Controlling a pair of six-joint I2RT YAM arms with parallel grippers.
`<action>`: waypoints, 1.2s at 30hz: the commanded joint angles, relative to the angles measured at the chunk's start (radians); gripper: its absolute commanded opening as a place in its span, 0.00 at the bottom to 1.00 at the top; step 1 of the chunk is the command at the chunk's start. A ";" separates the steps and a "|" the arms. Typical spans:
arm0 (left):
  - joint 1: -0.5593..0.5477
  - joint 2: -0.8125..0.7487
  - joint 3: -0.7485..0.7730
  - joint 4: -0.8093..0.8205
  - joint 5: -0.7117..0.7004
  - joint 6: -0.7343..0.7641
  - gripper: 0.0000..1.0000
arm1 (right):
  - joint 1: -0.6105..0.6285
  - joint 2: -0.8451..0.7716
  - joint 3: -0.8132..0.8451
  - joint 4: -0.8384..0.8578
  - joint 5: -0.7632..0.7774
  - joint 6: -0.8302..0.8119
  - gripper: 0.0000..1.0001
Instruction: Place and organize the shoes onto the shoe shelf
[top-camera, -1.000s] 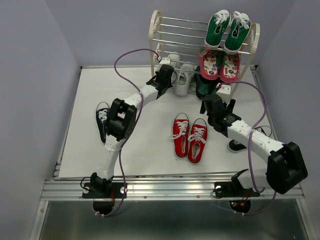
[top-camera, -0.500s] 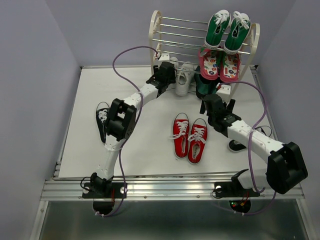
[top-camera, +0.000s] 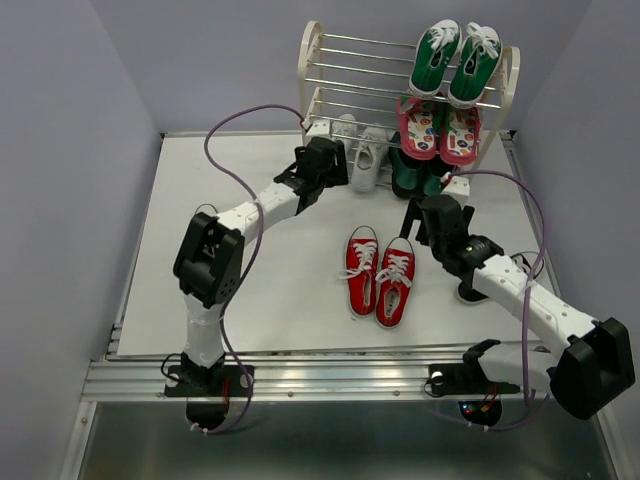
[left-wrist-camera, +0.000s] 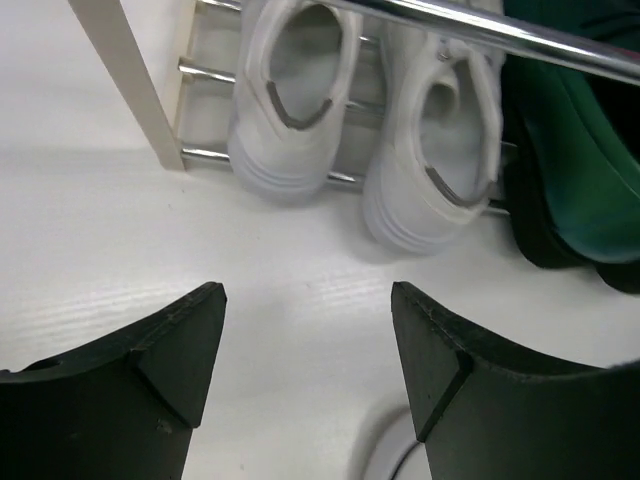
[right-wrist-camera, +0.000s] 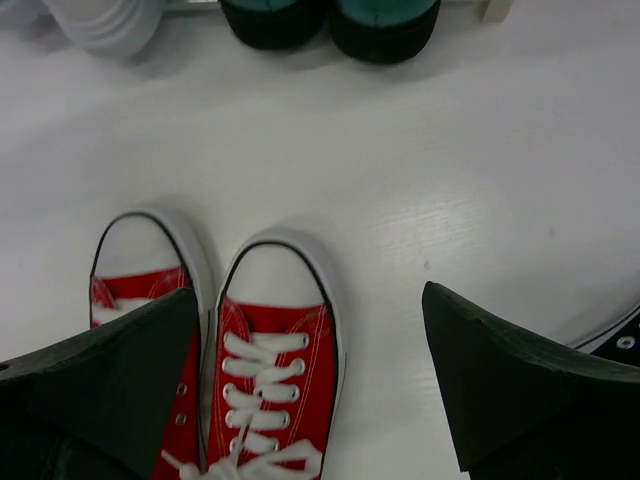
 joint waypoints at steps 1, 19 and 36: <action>-0.058 -0.222 -0.139 0.026 0.039 -0.049 0.79 | -0.008 -0.038 0.067 -0.272 -0.230 0.065 1.00; -0.146 -0.954 -0.807 -0.147 -0.073 -0.287 0.99 | 0.569 0.048 0.101 -0.749 -0.168 0.540 1.00; -0.146 -1.105 -0.879 -0.232 -0.139 -0.305 0.99 | 0.646 0.203 0.087 -0.677 0.125 0.829 0.98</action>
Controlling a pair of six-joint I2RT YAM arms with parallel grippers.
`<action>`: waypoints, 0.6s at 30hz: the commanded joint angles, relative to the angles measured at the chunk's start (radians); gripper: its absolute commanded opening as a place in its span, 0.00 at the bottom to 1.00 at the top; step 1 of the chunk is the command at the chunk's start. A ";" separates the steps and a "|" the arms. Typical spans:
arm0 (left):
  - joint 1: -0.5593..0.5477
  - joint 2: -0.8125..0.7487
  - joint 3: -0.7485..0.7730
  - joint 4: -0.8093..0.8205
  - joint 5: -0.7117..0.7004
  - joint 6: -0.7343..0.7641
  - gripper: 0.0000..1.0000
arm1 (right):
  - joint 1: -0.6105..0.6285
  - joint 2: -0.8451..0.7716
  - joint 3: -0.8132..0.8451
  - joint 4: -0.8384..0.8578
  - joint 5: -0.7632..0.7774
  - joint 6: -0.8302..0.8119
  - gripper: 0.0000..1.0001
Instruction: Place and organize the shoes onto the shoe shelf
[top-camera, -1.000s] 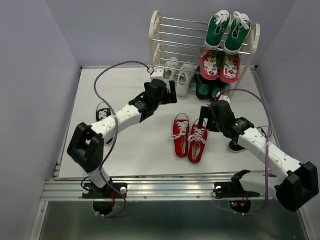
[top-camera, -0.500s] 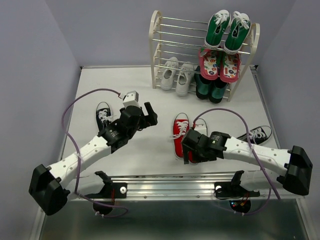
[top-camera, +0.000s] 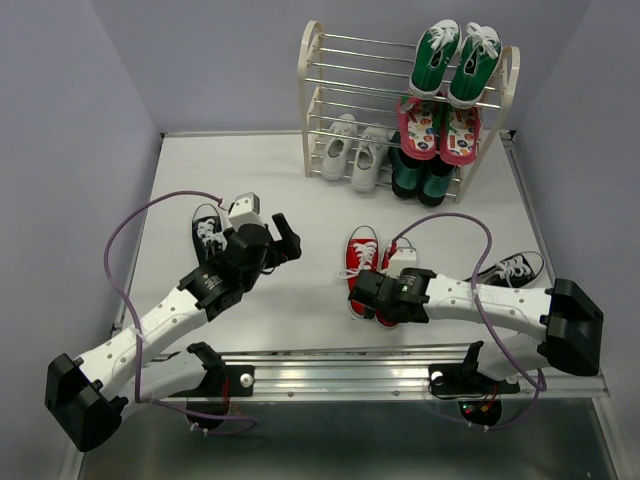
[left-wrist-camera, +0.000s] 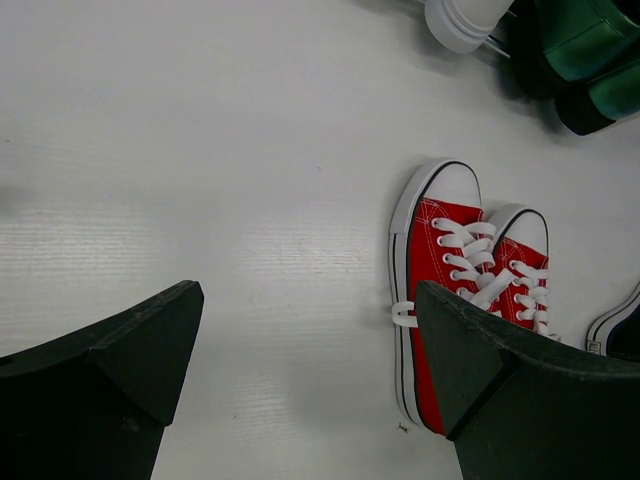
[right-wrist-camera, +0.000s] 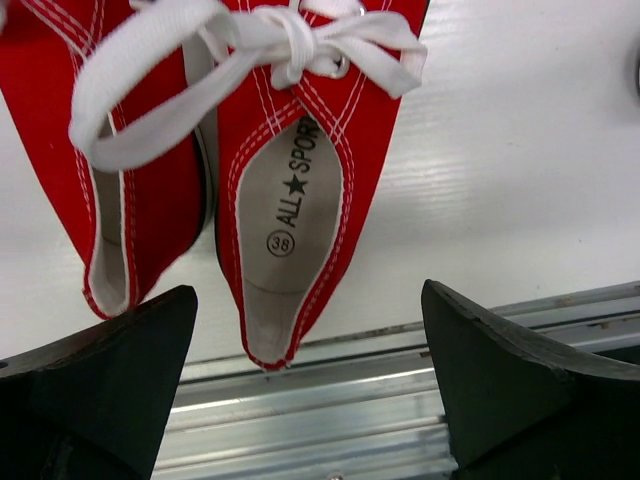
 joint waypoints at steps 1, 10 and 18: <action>-0.004 -0.008 -0.004 0.009 -0.035 0.004 0.99 | 0.004 0.021 0.005 0.048 0.148 0.117 0.98; -0.004 0.002 0.000 0.007 -0.047 0.004 0.99 | 0.004 0.071 -0.028 0.085 0.143 0.183 0.86; -0.004 0.011 0.002 0.016 -0.047 0.005 0.99 | 0.004 0.104 -0.050 0.085 0.159 0.234 0.77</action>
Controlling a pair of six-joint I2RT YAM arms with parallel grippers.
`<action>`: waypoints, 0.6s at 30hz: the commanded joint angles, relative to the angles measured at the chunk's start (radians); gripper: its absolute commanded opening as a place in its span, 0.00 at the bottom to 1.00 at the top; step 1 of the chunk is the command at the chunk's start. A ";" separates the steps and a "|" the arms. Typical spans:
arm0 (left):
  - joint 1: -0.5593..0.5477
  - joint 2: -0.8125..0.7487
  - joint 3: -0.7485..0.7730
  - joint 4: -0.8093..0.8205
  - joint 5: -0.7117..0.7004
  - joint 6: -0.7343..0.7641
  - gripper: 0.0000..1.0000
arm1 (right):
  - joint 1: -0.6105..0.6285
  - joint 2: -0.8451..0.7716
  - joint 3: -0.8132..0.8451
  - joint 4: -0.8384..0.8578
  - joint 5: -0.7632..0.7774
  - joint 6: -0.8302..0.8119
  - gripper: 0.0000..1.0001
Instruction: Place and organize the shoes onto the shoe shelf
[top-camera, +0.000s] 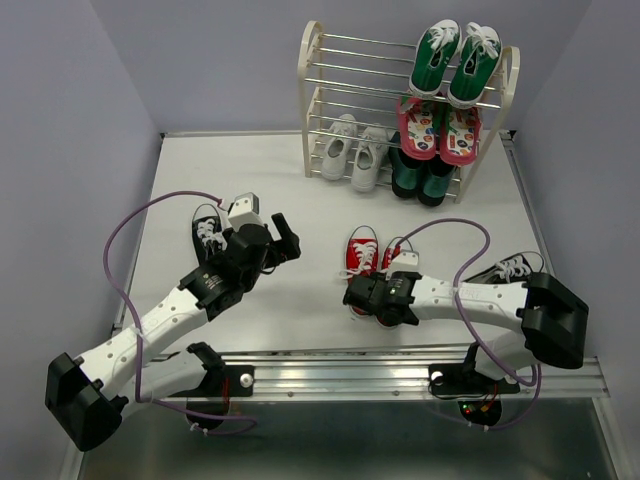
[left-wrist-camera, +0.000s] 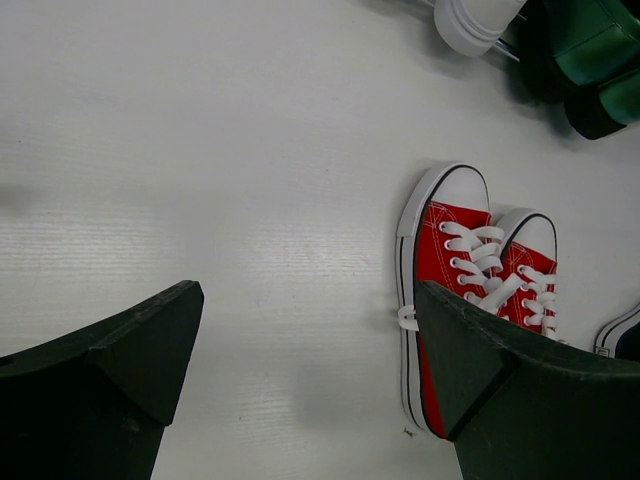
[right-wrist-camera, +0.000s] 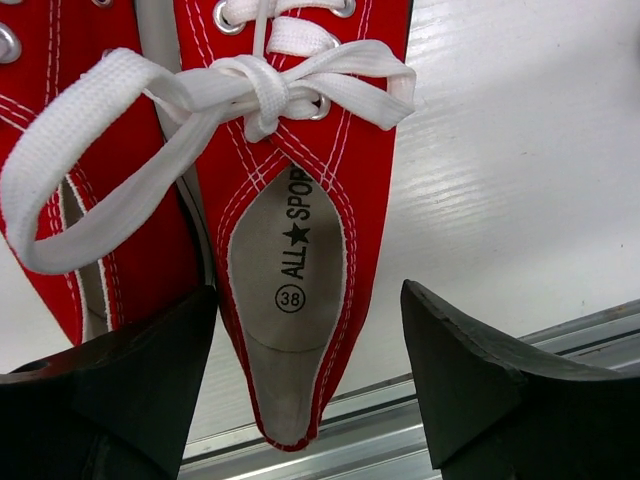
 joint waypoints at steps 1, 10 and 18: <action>-0.004 0.009 0.003 0.021 -0.031 0.005 0.99 | 0.004 0.019 -0.017 0.013 0.068 0.064 0.76; -0.004 0.025 0.005 0.021 -0.033 0.000 0.99 | 0.004 0.009 -0.021 0.016 0.095 0.069 0.09; -0.004 0.041 0.016 0.011 -0.045 -0.003 0.99 | 0.004 -0.143 -0.023 0.073 0.213 -0.120 0.01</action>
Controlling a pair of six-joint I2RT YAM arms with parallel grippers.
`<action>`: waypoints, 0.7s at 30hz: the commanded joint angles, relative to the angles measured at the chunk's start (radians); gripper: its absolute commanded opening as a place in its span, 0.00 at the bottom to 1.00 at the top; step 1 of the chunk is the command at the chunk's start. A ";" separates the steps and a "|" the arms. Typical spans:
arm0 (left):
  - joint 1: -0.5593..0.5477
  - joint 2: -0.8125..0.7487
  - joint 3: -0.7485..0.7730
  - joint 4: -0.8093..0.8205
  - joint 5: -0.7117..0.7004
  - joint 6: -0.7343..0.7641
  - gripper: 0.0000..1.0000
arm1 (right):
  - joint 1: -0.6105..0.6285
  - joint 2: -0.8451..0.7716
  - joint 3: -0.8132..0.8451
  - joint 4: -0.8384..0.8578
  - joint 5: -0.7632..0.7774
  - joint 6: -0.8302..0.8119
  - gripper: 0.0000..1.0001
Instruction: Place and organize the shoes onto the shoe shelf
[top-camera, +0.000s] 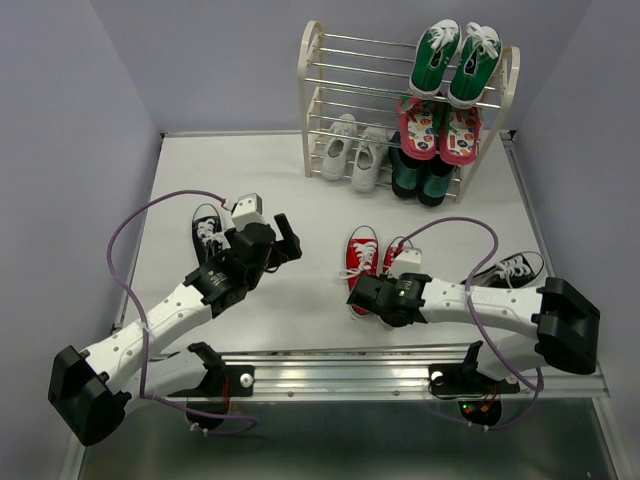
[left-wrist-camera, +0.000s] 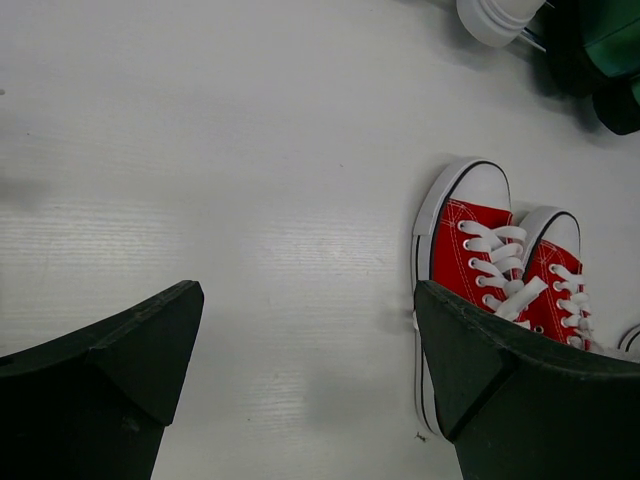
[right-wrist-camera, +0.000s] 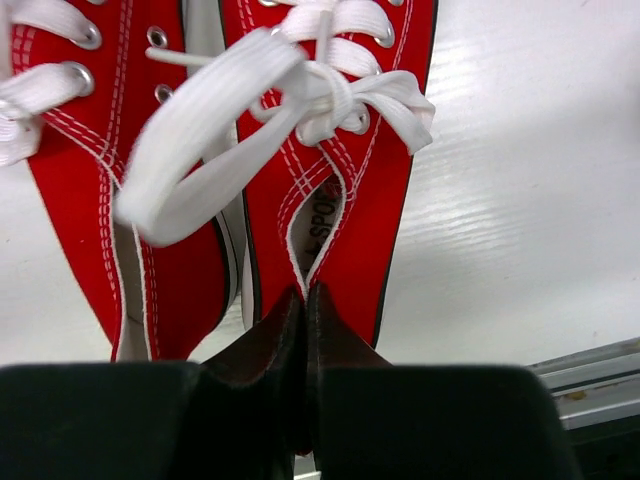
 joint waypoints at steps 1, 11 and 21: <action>-0.004 0.006 0.019 0.008 -0.041 -0.005 0.99 | 0.002 -0.154 -0.003 0.032 0.183 -0.119 0.01; -0.004 0.025 0.034 0.013 -0.063 -0.010 0.99 | 0.021 -0.240 0.100 -0.019 0.279 -0.379 0.01; -0.004 0.026 0.039 0.021 -0.079 -0.001 0.99 | 0.030 -0.266 0.286 0.142 0.226 -0.680 0.01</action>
